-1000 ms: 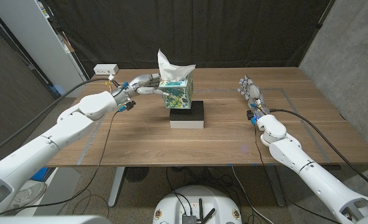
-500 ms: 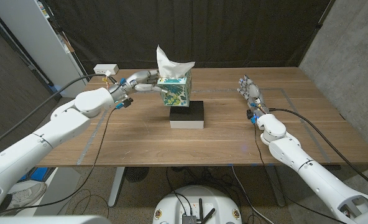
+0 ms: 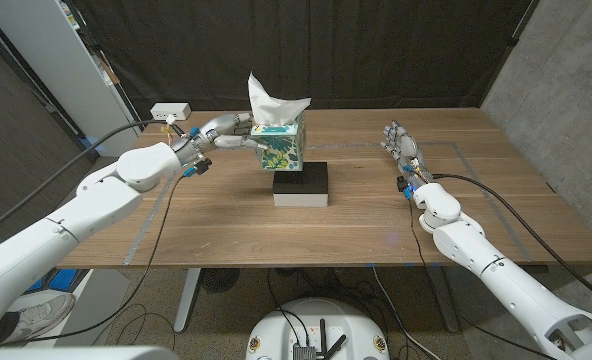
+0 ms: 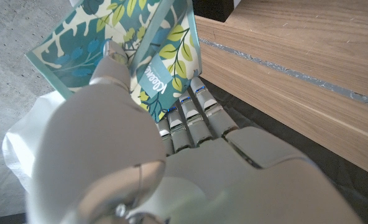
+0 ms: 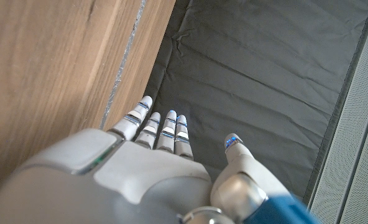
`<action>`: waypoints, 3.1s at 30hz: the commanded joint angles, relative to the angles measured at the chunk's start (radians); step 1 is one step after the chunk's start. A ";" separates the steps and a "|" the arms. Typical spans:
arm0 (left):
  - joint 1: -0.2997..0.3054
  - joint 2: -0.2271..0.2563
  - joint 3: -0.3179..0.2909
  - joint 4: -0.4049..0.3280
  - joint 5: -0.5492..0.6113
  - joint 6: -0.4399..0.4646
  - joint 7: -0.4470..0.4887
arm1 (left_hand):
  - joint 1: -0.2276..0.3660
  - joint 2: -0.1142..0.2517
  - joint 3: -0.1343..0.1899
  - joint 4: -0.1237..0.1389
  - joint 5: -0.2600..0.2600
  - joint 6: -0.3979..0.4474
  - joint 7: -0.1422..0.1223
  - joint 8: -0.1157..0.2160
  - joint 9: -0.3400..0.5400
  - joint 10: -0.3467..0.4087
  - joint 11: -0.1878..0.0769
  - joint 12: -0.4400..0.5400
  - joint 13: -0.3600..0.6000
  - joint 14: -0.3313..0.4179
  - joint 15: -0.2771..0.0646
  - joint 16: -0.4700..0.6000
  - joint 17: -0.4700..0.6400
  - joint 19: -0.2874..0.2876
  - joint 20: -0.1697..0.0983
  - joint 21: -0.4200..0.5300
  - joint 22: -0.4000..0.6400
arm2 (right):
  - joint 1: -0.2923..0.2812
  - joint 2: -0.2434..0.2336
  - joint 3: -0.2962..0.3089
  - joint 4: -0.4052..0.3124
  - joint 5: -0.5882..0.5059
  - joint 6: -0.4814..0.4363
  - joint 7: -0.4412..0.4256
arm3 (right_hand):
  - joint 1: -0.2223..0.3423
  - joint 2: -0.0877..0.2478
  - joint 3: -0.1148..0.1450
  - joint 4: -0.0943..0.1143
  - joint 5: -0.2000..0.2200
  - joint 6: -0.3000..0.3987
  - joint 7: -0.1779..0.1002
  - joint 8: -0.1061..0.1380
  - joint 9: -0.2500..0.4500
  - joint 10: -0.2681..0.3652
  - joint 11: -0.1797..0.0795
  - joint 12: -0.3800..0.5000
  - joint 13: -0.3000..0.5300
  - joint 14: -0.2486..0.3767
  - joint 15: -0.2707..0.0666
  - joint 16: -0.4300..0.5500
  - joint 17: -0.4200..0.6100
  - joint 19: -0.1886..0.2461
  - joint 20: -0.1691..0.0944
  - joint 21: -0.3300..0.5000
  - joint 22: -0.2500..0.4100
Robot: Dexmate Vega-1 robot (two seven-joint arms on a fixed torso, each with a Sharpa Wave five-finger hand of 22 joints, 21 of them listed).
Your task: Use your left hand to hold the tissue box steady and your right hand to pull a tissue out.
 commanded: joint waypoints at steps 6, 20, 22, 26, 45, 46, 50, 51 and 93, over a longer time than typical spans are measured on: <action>0.018 -0.002 -0.006 -0.008 0.003 -0.002 0.015 | -0.002 0.013 0.009 0.002 0.002 0.004 0.001 0.009 0.005 0.006 0.000 -0.005 0.005 0.005 -0.101 -0.004 0.000 0.001 -0.004 -0.004 0.003 | -0.071 -0.011 0.026 -0.068 0.002 0.001 -0.056 | 0.001 0.030 0.007 -0.010 0.002 0.007 -0.003 0.004 0.004 0.003 -0.001 -0.002 0.005 0.002 -0.011 0.005 0.002 0.002 -0.003 -0.002 0.005; 0.026 -0.004 -0.011 -0.004 0.001 -0.005 0.022 | -0.010 0.016 0.012 0.004 0.001 0.005 0.001 0.011 0.006 0.006 -0.002 -0.008 0.010 0.006 -0.102 -0.011 -0.002 -0.002 -0.006 -0.011 0.003 | -0.126 -0.020 0.046 -0.113 -0.004 0.011 -0.091 | 0.013 0.034 0.015 -0.021 0.001 0.004 -0.002 0.003 0.004 0.001 0.003 -0.002 0.004 0.001 -0.008 0.004 0.000 0.003 -0.003 -0.001 0.005; 0.024 -0.006 -0.009 -0.001 0.001 -0.008 0.019 | -0.011 0.016 0.013 0.004 0.001 0.004 0.000 0.011 0.006 0.006 -0.003 -0.008 0.010 0.006 -0.103 -0.012 -0.002 -0.003 -0.007 -0.012 0.003 | -0.135 -0.022 0.049 -0.122 -0.005 0.012 -0.096 | 0.014 0.034 0.015 -0.022 0.001 0.004 -0.002 0.003 0.004 0.002 0.003 -0.002 0.004 0.001 -0.008 0.004 0.000 0.003 -0.002 -0.001 0.005; 0.019 -0.011 -0.006 0.008 0.000 -0.010 0.015 | -0.013 0.017 0.014 0.004 0.001 0.005 0.001 0.012 0.006 0.006 -0.002 -0.009 0.011 0.006 -0.103 -0.014 -0.002 -0.002 -0.007 -0.013 0.003 | -0.150 -0.027 0.053 -0.138 -0.019 0.013 -0.111 | 0.015 0.034 0.016 -0.023 0.001 0.003 -0.003 0.003 0.004 0.001 0.003 -0.002 0.004 0.001 -0.008 0.004 0.000 0.003 -0.001 -0.001 0.005; -0.008 -0.031 0.012 0.038 0.002 -0.022 -0.001 | -0.016 0.019 0.020 0.001 0.001 0.010 -0.002 0.016 0.008 0.011 -0.004 -0.012 0.016 0.009 -0.104 -0.019 -0.002 -0.001 -0.009 -0.019 0.003 | -0.210 -0.029 0.069 -0.184 -0.037 0.027 -0.143 | 0.017 0.032 0.016 -0.027 -0.002 0.003 -0.001 0.003 0.004 0.001 0.003 -0.002 0.004 0.000 -0.007 0.005 0.001 0.004 0.000 -0.001 0.005; -0.009 -0.033 0.013 0.041 0.001 -0.024 -0.004 | -0.016 0.020 0.020 0.001 0.001 0.008 -0.001 0.016 0.008 0.010 -0.002 -0.012 0.017 0.008 -0.103 -0.020 -0.002 -0.002 -0.009 -0.020 0.003 | -0.213 -0.028 0.069 -0.185 -0.041 0.030 -0.145 | 0.017 0.032 0.016 -0.027 -0.002 0.003 -0.001 0.003 0.004 0.001 0.004 -0.002 0.004 0.001 -0.006 0.006 0.001 0.004 0.000 -0.001 0.005; -0.019 -0.039 0.020 0.050 0.002 -0.025 -0.010 | -0.018 0.020 0.021 0.001 0.001 0.008 -0.002 0.017 0.008 0.011 -0.001 -0.013 0.018 0.009 -0.104 -0.020 -0.002 -0.002 -0.008 -0.021 0.003 | -0.229 -0.024 0.071 -0.193 -0.054 0.042 -0.160 | 0.017 0.032 0.016 -0.028 -0.003 0.003 -0.001 0.003 0.005 0.001 0.003 -0.002 0.004 0.001 -0.004 0.006 0.002 0.004 0.000 -0.001 0.005; -0.021 -0.041 0.022 0.053 0.001 -0.026 -0.012 | -0.018 0.020 0.021 0.001 0.001 0.009 0.000 0.017 0.008 0.011 -0.001 -0.013 0.018 0.009 -0.103 -0.021 -0.002 -0.002 -0.008 -0.021 0.003 | -0.233 -0.022 0.073 -0.197 -0.055 0.042 -0.166 | 0.017 0.032 0.016 -0.028 -0.003 0.003 0.000 0.003 0.005 0.001 0.003 -0.002 0.004 0.000 -0.005 0.006 0.002 0.004 0.000 -0.001 0.005; -0.054 -0.052 0.043 0.069 0.003 -0.021 -0.033 | -0.027 0.023 0.031 -0.003 0.000 0.006 0.000 0.021 0.010 0.012 -0.003 -0.022 0.029 0.010 -0.104 -0.029 -0.001 0.000 -0.010 -0.032 0.003 | -0.328 -0.006 0.103 -0.282 -0.087 0.042 -0.223 | 0.024 0.028 0.018 -0.040 -0.006 0.000 0.007 0.003 0.005 0.000 0.013 -0.002 0.004 -0.001 0.004 0.007 0.002 0.003 0.006 0.000 0.005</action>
